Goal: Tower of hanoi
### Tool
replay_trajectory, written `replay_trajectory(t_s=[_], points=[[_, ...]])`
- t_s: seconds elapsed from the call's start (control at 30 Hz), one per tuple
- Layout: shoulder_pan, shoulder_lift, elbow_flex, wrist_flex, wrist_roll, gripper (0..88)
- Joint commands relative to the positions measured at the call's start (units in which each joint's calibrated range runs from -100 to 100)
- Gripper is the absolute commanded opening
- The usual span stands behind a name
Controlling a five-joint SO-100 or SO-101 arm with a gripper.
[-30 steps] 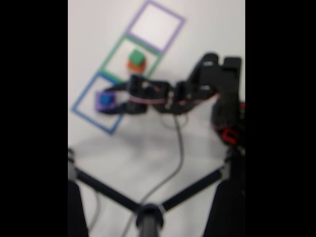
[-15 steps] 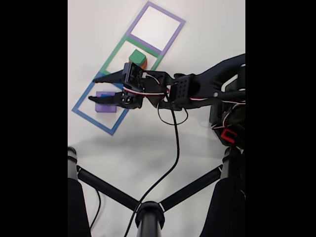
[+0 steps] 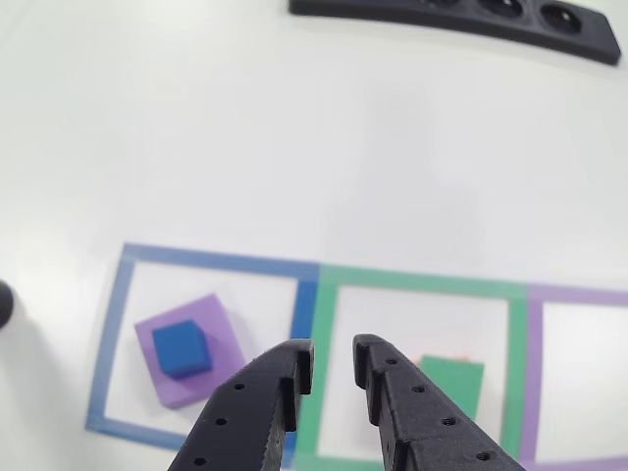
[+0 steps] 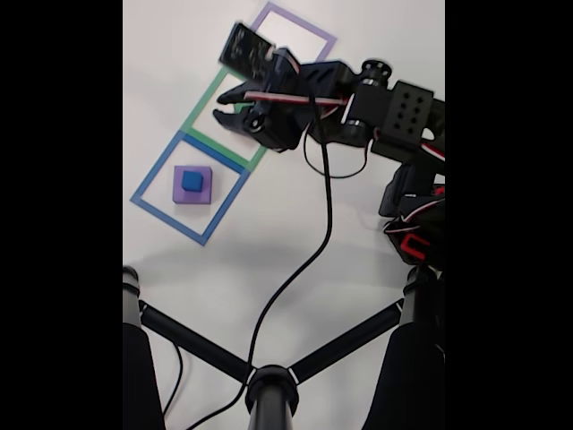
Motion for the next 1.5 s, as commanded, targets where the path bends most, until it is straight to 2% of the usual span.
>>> replay_trajectory(t_s=[0.0, 0.13, 0.3, 0.4, 0.53, 0.67, 0.77, 0.8, 1.07, 1.47], points=[[3.0, -2.3, -21.4, 25.1, -9.3, 0.1], [6.2, -1.0, -34.8, 38.7, -15.2, 0.1], [12.0, -0.8, -42.6, 47.2, -15.0, 0.1], [15.1, -1.7, -42.5, 48.4, -14.5, 0.5], [16.8, -3.3, -38.7, 47.1, -12.7, 6.2], [17.7, -6.4, -29.4, 41.2, -7.3, 11.2], [18.6, -10.4, -19.5, 36.3, 5.0, 17.5], [18.9, -11.7, -16.5, 34.7, 5.9, 19.3], [20.9, -16.1, 5.0, 16.2, 5.9, 25.4], [19.2, -12.8, 35.3, -29.3, 5.9, 30.6]])
